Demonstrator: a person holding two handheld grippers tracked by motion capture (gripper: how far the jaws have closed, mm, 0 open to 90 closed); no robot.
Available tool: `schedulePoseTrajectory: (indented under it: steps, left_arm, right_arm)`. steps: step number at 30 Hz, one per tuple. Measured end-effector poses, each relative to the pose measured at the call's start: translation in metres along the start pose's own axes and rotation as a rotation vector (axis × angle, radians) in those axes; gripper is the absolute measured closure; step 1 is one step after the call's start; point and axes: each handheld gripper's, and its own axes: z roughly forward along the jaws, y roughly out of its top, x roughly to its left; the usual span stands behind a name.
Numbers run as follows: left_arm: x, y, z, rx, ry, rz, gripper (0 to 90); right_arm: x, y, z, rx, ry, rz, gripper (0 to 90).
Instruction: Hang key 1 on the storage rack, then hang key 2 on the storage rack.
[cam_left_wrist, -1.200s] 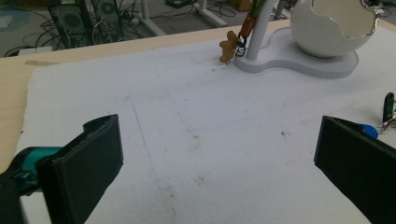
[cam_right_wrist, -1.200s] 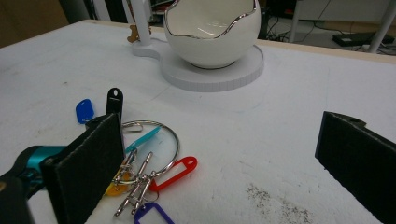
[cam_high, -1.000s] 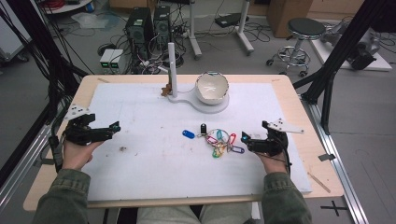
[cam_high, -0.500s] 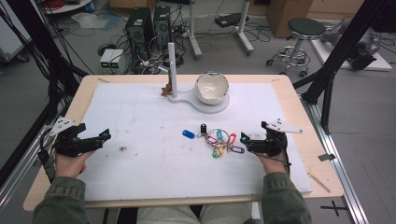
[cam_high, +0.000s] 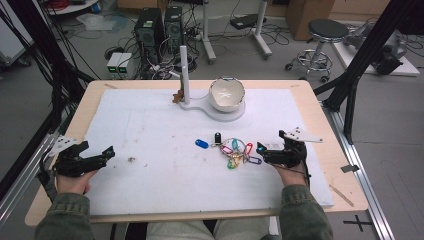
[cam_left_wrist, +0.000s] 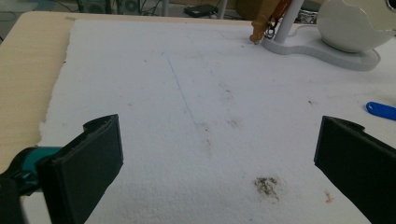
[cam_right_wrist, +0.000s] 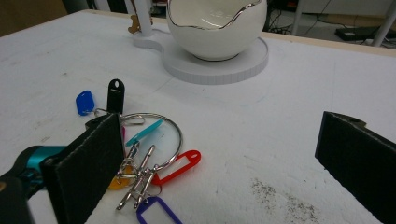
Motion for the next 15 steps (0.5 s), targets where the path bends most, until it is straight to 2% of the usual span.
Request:
schedulePoseTrajectory:
  steps: [7,11,15]
  left_arm:
    - [0.007,-0.004,-0.006,-0.018,0.007,-0.025,1.7]
    - [0.010,-0.004,-0.007,-0.023,0.008,-0.029,1.7]
    - [0.009,-0.004,-0.007,-0.024,0.004,-0.025,1.7]
  right_arm:
    - [0.001,0.001,0.005,0.011,0.017,0.001,0.6]
    - [0.001,0.004,0.008,0.018,0.023,0.016,0.6]
    - [0.003,0.007,0.013,0.033,0.038,0.008,0.6]
